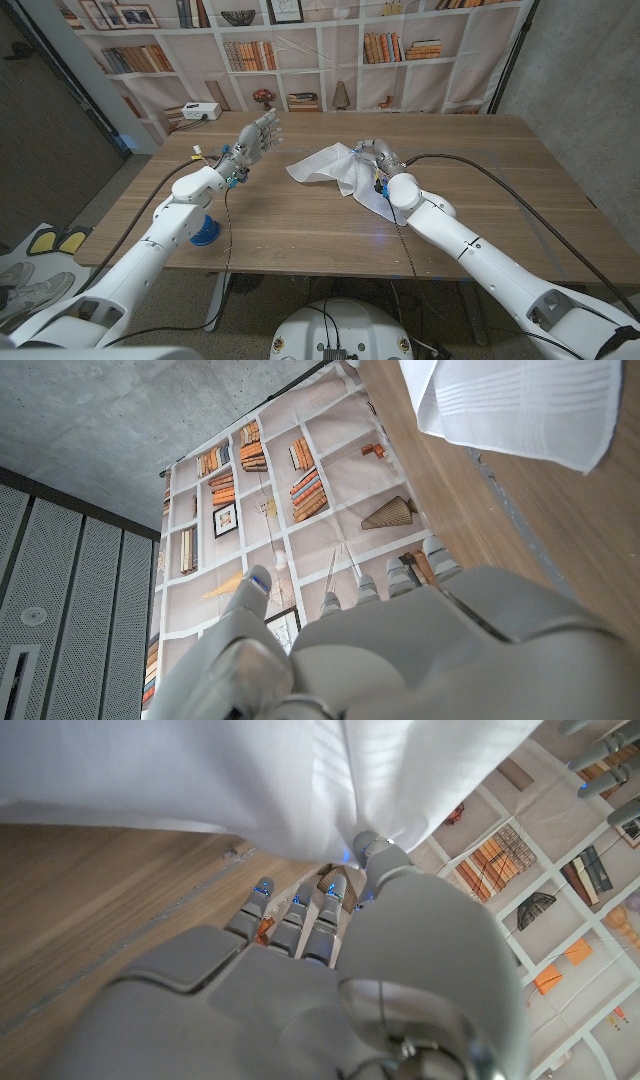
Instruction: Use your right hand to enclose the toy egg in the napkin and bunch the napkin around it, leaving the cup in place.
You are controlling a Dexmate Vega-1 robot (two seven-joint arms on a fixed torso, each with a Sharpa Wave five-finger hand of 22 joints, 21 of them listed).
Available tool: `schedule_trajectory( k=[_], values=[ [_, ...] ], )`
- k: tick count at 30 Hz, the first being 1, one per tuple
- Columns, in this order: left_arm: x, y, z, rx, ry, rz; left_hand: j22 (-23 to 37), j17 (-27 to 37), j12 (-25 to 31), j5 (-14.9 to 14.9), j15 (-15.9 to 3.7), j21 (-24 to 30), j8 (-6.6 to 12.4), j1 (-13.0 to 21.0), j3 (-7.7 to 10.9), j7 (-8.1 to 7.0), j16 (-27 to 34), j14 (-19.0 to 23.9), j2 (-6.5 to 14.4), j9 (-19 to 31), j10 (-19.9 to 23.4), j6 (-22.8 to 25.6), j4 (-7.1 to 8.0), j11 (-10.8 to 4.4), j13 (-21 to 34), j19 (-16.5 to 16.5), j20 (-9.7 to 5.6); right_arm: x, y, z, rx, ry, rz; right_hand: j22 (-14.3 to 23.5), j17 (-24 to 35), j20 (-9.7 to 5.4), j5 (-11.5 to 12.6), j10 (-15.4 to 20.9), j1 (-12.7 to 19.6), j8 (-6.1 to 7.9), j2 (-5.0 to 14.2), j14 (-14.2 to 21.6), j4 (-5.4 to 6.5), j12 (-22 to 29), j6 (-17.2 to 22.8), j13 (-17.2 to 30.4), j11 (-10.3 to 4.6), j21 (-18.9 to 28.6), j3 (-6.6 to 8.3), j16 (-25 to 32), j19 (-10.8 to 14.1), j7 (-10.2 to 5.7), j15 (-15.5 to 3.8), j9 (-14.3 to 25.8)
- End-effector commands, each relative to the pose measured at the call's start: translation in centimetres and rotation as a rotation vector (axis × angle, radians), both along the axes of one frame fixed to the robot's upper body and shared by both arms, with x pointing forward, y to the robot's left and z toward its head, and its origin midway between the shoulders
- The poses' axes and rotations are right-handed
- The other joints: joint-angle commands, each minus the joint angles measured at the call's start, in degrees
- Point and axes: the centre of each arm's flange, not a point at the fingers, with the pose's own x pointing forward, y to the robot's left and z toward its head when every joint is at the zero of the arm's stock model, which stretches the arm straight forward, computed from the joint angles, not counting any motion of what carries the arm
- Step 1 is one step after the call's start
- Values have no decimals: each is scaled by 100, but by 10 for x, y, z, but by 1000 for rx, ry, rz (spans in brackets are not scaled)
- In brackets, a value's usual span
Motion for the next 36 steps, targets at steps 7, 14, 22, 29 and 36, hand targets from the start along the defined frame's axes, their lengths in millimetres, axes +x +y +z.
schedule_trajectory(
  k=[7,14,22,29,36],
  values=[
    [7,0,4,3,11,6,18,4,15,-24,2,27,-11,61,42,3,-20,9,-31,7,-245,-163,-8,-1,15,-157,47,30,-6,40,137,217,5,6,-40,173,-17,108,97,109,134,41,-145,10,254,-35,162,-44,223,4,-122,586,-90,-56],
    [13,0,6,12,19,-1,17,4,12,-25,-9,25,-12,63,46,8,-27,1,-28,7,-251,-165,-10,5,16,-161,50,41,3,62,129,327,-64,15,-109,271,-397,491,268,202,31,298,-274,188,409,-56,322,-13,453,55,-4,854,40,-77],
    [15,3,5,15,27,0,16,4,10,-25,-5,18,-12,69,53,14,-33,-2,-24,7,-257,-167,-14,11,16,-176,46,59,18,74,166,426,-123,18,-170,180,-600,755,295,301,-108,656,-272,347,528,-66,554,171,650,113,491,937,144,-22],
    [17,5,1,11,35,-3,16,3,10,-25,2,17,-11,73,59,23,-38,-5,-21,8,-259,-166,-17,9,16,-178,45,74,29,77,220,445,-190,22,-171,145,-763,772,217,225,-101,746,-199,394,187,-52,614,196,752,115,560,808,220,33],
    [19,9,-1,3,35,-2,15,3,11,-26,13,16,-10,76,62,14,-41,-6,-21,8,-256,-163,-21,12,16,-180,46,80,41,72,183,400,-243,27,24,116,-1362,72,-410,-827,83,687,76,302,-1726,-12,874,256,748,129,691,459,355,-386]
  ],
)
